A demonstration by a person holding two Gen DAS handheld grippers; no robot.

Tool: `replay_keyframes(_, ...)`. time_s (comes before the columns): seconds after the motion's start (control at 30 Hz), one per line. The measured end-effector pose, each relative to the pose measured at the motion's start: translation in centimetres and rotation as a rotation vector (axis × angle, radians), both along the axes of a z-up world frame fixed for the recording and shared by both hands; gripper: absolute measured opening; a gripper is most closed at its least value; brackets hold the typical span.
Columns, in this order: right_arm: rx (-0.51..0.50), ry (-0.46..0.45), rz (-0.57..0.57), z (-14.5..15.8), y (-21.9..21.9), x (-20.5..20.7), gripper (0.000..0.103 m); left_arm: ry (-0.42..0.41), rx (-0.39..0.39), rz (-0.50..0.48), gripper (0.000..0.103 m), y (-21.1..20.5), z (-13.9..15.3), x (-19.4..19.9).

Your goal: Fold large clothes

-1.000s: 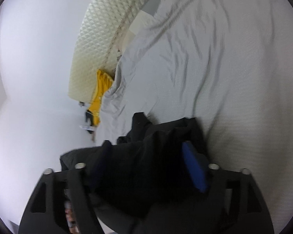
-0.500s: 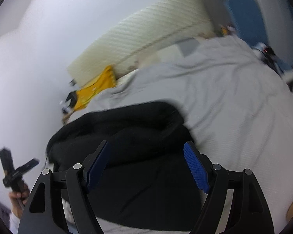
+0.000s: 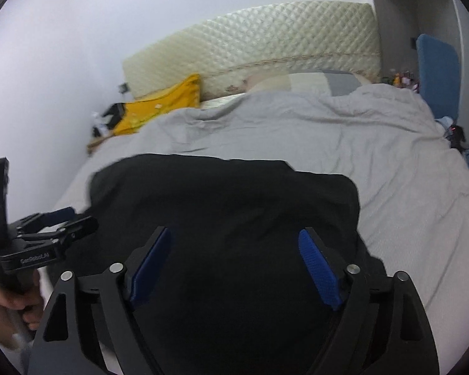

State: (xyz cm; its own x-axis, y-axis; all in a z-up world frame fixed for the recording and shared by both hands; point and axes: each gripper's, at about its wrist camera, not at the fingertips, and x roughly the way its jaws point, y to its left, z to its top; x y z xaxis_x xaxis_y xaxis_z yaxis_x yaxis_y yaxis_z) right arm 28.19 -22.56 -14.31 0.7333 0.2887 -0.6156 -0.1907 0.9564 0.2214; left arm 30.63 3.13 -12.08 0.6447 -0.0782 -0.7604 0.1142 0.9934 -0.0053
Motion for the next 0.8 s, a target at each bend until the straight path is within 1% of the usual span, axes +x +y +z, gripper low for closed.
replay_keyframes(0.07,-0.023,0.007,-0.017,-1.2,0.0,1.1,0.084,0.019,0.017,-0.002,0.081,-0.1,-1.5,1.4)
replay_keyframes(0.1,-0.032,0.018,-0.022,-2.3,0.1,2.1,0.085,0.01,0.028,-0.005,0.081,-0.1,-2.0,2.0)
replay_keyframes(0.2,0.009,0.022,-0.013,-4.1,-0.3,3.5,0.093,-0.023,0.039,-0.01,0.083,-0.2,-2.5,2.4)
replay_keyframes(0.23,0.017,0.013,-0.013,-4.5,-0.2,3.9,0.094,-0.029,0.029,-0.016,0.083,-0.1,-2.8,2.7)
replay_keyframes(0.3,-0.006,-0.006,-0.002,-4.8,0.2,4.4,0.094,-0.04,-0.014,-0.02,0.084,0.3,-3.2,3.1)
replay_keyframes(0.33,-0.03,-0.014,0.007,-4.8,0.6,4.7,0.095,-0.039,-0.024,-0.018,0.084,0.4,-3.3,3.2)
replay_keyframes(0.4,-0.051,-0.003,0.007,-5.0,1.0,5.4,0.096,-0.035,-0.048,-0.01,0.085,0.7,-3.5,3.7)
replay_keyframes(0.57,-0.042,0.018,0.026,-5.9,1.1,7.0,0.098,-0.02,-0.094,0.006,0.087,0.9,-4.0,5.5)
replay_keyframes(0.63,-0.025,0.026,0.018,-6.3,0.8,7.7,0.099,-0.021,-0.086,0.006,0.089,0.6,-4.3,6.3)
replay_keyframes(0.8,-0.018,0.029,0.017,-6.9,1.2,9.0,0.101,-0.058,-0.063,0.015,0.09,0.3,-5.0,7.0)
